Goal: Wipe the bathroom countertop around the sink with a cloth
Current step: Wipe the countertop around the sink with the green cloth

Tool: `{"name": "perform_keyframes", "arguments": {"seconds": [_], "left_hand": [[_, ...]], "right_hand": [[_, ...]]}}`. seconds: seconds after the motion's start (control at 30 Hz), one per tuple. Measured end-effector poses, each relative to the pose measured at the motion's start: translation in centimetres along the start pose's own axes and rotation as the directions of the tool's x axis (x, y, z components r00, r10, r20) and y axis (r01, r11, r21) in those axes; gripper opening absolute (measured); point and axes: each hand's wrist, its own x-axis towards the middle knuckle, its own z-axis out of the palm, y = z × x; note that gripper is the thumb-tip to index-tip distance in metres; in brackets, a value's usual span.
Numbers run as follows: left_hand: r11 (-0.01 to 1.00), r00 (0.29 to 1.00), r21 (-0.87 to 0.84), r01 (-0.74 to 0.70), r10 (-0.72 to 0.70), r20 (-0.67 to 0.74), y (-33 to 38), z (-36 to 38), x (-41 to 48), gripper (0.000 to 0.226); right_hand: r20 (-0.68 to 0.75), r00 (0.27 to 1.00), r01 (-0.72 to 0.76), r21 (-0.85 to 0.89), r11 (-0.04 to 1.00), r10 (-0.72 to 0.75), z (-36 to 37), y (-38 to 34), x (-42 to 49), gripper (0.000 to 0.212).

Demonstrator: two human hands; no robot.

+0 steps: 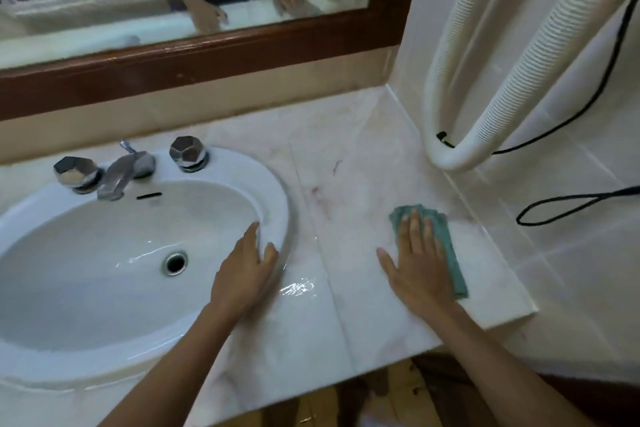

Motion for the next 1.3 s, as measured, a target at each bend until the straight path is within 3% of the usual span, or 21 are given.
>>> {"name": "perform_keyframes", "arguments": {"seconds": [0.1,0.23,0.33,0.5,0.6,0.73,0.83,0.93,1.0,1.1,1.23,1.3], "left_hand": [[0.993,0.998,0.115,0.039,-0.033,-0.052,0.7,0.3,0.0,0.059],[0.976,0.996,0.218,0.006,0.013,-0.085,1.2,0.8,0.0,0.058],[0.971,0.995,0.24,0.006,0.017,-0.096,1.1,0.9,0.1,0.057],[0.983,0.995,0.179,0.044,-0.027,-0.095,0.7,0.9,0.3,0.056],[0.989,0.996,0.134,0.054,-0.043,-0.082,0.5,0.8,0.4,0.054],[0.994,0.997,0.094,0.056,-0.05,-0.066,0.2,0.7,0.4,0.055],[0.996,0.997,0.077,0.055,-0.05,-0.064,0.3,0.6,0.4,0.055],[0.995,0.996,0.079,0.061,-0.056,-0.068,0.2,0.6,0.4,0.054],[0.995,0.995,0.065,0.073,-0.069,-0.073,0.2,0.6,0.4,0.053],[0.996,0.995,0.036,0.078,-0.075,-0.073,0.2,0.7,0.4,0.052],[0.998,0.996,-0.026,0.064,-0.066,-0.065,-0.1,0.7,0.4,0.053],[0.997,0.996,-0.047,0.063,-0.066,-0.063,-0.2,0.7,0.4,0.055]], "right_hand": [[-0.002,0.996,0.093,-0.093,0.991,-0.093,-0.6,2.5,2.8,0.086],[-0.06,0.998,-0.029,-0.109,0.994,0.022,-2.0,2.1,10.4,0.075],[-0.042,0.999,-0.038,-0.098,0.994,0.034,-2.1,-1.0,15.9,0.073],[0.028,0.989,0.148,-0.044,0.988,-0.147,-1.3,-8.5,20.3,0.068],[0.024,0.951,0.308,0.011,0.951,-0.308,-0.1,-12.3,16.7,0.063],[0.017,0.947,0.316,0.143,0.938,-0.322,2.0,-14.0,5.4,0.071],[0.046,0.904,0.414,0.163,0.896,-0.426,2.7,-11.7,-1.7,0.07],[0.073,0.818,0.562,0.111,0.819,-0.571,1.6,-5.7,-2.8,0.07],[0.03,0.856,0.515,0.034,0.856,-0.516,0.4,-1.6,0.0,0.07],[-0.037,0.963,0.266,-0.036,0.963,-0.267,-1.3,2.0,7.3,0.068],[-0.014,0.998,0.067,-0.024,0.997,-0.068,-1.7,-1.1,14.8,0.067],[-0.027,0.997,0.071,-0.001,0.997,-0.071,-0.9,-4.5,14.9,0.064]]}}
